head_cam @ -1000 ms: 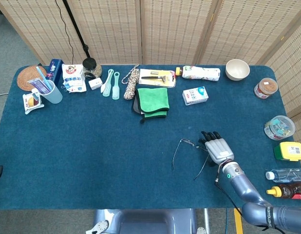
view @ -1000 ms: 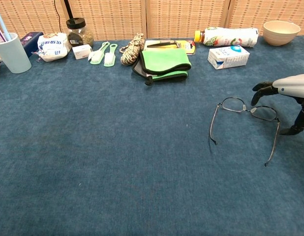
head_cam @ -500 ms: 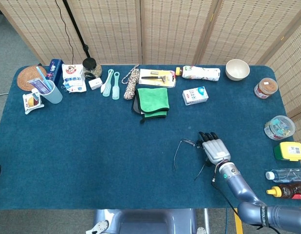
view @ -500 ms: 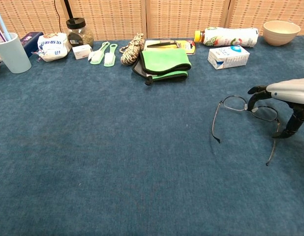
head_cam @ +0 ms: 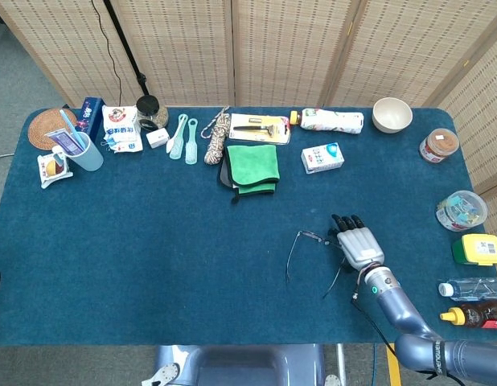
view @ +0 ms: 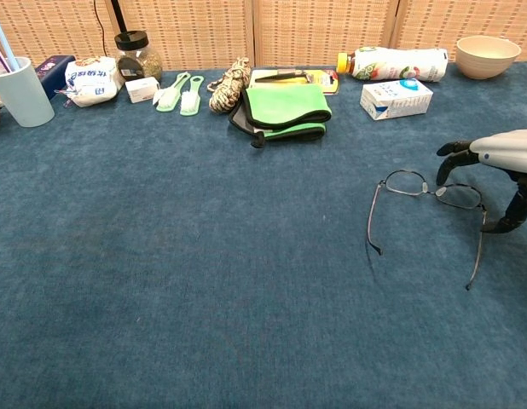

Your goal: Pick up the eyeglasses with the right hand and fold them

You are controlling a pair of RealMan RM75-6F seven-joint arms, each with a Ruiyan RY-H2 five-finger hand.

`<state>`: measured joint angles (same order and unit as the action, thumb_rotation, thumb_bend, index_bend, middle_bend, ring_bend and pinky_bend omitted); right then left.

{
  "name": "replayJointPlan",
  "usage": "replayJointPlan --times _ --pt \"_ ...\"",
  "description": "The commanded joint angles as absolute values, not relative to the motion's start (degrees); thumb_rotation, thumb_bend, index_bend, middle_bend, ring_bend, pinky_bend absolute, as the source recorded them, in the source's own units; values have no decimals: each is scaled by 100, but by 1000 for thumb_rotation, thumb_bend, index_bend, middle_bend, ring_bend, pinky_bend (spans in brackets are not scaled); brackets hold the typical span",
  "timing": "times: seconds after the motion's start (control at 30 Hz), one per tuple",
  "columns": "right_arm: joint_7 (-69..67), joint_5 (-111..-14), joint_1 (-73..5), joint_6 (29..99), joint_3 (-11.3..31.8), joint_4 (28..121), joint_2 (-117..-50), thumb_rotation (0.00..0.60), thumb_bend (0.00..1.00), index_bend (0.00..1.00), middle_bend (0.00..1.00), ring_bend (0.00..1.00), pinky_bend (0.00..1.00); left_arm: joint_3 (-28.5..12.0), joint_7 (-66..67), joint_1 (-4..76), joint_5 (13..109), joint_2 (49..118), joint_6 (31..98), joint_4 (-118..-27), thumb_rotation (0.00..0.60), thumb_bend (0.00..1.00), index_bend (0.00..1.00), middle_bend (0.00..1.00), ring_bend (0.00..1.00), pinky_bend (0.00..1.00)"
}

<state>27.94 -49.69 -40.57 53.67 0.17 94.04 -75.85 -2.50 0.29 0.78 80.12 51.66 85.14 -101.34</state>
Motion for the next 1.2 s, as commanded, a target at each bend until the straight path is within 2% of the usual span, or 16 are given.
replayJointPlan --times 0.03,0.67,0.9,1.2 --pt "2803 -5000 -4030 5377 -4 9421 -7554 600 274 216 0 0 0 -248 34 78 8020 5167 8518 -10141 493 376 114 24 94 0" --pt "2589 -5344 -3890 5223 -27 9139 -7745 600 274 215 0 0 0 -254 34 24 7999 5104 8602 -10182 494 377 114 24 94 0" --pt "2580 -5384 -3910 5214 60 9111 -7825 600 274 284 3 0 0 -261 10 15 7978 5105 8606 -10153 494 377 114 24 94 0" --pt "2613 -5198 -4021 5106 219 9052 -7902 600 276 363 55 0 0 -261 -2 11 7964 5120 8595 -10130 495 376 114 24 94 0"
